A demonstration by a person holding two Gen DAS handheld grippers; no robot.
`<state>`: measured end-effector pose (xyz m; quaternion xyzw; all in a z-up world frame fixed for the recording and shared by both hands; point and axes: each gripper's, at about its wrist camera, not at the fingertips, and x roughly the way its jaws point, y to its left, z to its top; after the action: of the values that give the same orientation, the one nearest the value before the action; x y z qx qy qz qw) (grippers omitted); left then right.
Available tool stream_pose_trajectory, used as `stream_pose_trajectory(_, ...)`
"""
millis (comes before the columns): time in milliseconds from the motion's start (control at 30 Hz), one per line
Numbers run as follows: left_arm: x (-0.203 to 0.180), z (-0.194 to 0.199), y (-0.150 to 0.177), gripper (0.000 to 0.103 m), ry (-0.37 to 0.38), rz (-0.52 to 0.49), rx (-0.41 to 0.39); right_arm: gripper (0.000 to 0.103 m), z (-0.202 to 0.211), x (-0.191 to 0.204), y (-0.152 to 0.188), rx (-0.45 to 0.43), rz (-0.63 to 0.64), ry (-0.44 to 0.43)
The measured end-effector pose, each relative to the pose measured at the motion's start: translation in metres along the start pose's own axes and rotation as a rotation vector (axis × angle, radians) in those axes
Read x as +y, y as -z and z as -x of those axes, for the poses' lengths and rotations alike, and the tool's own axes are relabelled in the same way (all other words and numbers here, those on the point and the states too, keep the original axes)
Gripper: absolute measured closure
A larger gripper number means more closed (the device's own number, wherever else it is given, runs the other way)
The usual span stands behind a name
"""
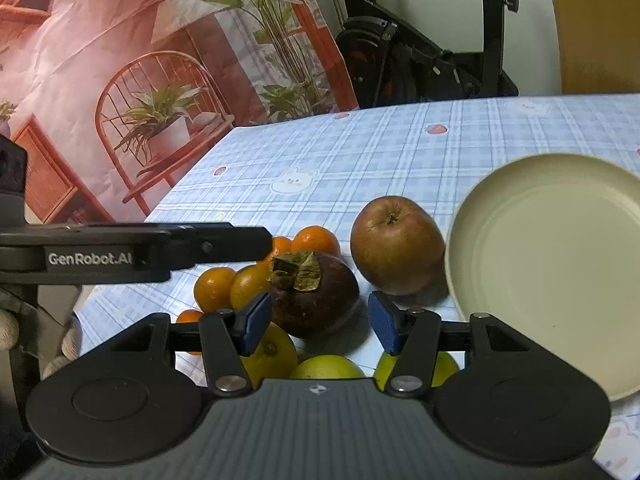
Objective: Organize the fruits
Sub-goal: 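Grasp the dark mangosteen with the left tool and lift it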
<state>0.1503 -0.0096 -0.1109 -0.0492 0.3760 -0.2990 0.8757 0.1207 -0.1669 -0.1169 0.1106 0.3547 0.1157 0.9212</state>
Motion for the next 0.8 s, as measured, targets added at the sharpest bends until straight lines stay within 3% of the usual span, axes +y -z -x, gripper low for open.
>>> stream_pose_trajectory(300, -0.009, -0.008, 0.004, 0.048, 0.022, -0.055, 0.043, 0.045, -0.011, -0.002, 0.000, 0.002, -0.038, -0.004)
stream_pose_trajectory(800, 0.007, -0.021, -0.009, 0.049, 0.110, 0.031, 0.110, 0.046, -0.014, 0.010, 0.002, 0.008, -0.002, 0.017)
